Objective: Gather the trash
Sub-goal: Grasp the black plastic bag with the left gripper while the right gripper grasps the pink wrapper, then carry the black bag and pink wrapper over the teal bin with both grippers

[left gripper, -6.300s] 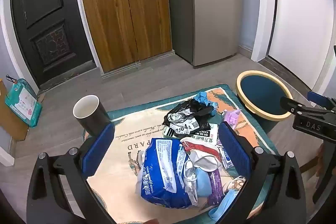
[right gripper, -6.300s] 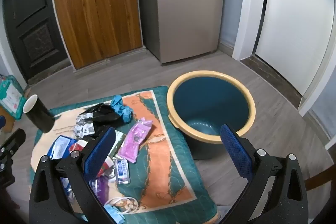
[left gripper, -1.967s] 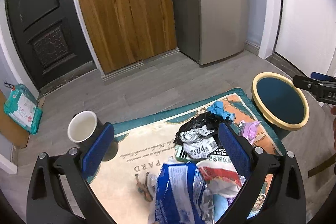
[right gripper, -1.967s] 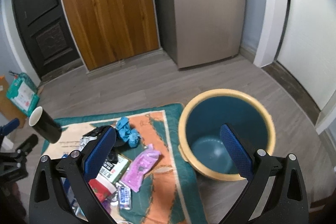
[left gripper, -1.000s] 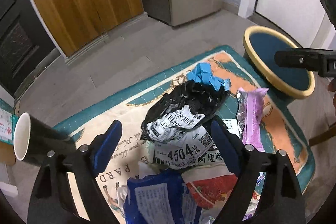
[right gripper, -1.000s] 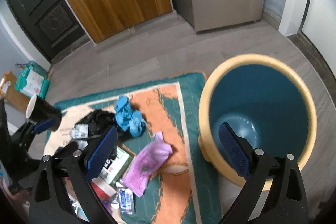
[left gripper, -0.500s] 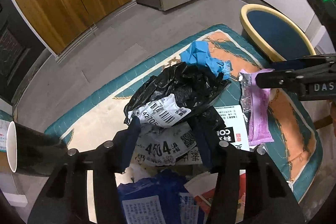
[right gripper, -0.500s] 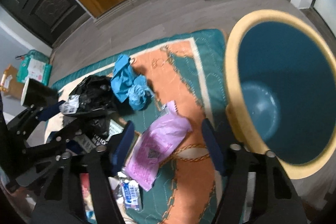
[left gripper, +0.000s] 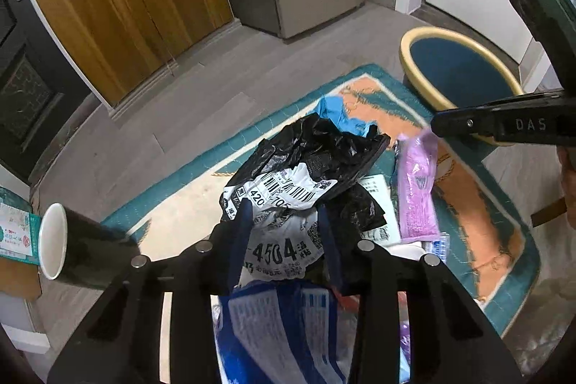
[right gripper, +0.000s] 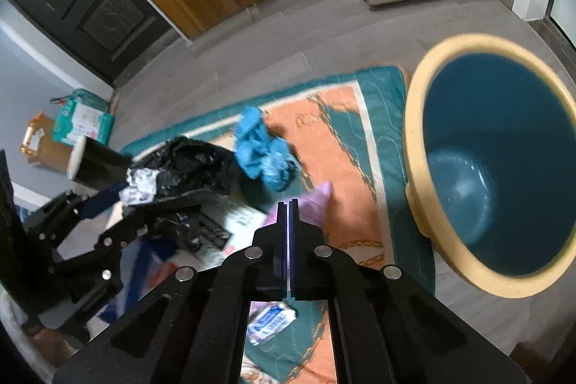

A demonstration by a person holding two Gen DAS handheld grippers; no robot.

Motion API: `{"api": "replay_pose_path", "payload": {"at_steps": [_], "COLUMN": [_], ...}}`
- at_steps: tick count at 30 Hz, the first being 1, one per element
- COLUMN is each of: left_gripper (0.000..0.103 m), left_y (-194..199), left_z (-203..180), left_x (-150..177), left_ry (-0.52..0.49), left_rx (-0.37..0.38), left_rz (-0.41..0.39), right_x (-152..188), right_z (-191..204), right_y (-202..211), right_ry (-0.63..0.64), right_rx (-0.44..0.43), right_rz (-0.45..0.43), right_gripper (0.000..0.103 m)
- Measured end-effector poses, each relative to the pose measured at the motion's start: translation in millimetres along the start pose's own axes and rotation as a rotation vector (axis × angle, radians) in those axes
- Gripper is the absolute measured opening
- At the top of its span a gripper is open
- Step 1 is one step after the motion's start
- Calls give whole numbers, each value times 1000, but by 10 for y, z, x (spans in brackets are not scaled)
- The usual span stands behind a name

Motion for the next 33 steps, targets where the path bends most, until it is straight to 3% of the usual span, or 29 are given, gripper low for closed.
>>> {"api": "replay_pose_path", "payload": {"at_steps": [15,22,33], "left_gripper": [33,32,32], "left_y": [747,1019,1098], "left_z": [130,99,-475], "left_x": [-63,-203,-627], "left_ry": [86,105,43], "left_rx": [-19,1,87], "left_rz": [-113,-166,-213], "right_x": [-72,-180,-288], "right_z": [219,-19,-588], "right_y": [958,1264,1553], "right_ry": [115,77,-34], "right_rx": [-1,-9,-5], "right_rz": [-198,-263,-322], "right_gripper": [2,2,2]}}
Point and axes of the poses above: each gripper's, at about its wrist camera, not at the fingertips, and y roughly against the way its jaws point, z to its left, x to its underside, the point moved 10 cm from there along -y, roughly the way its jaws point, and after that the axes turned 6 degrees about z, right-handed, at the moved point
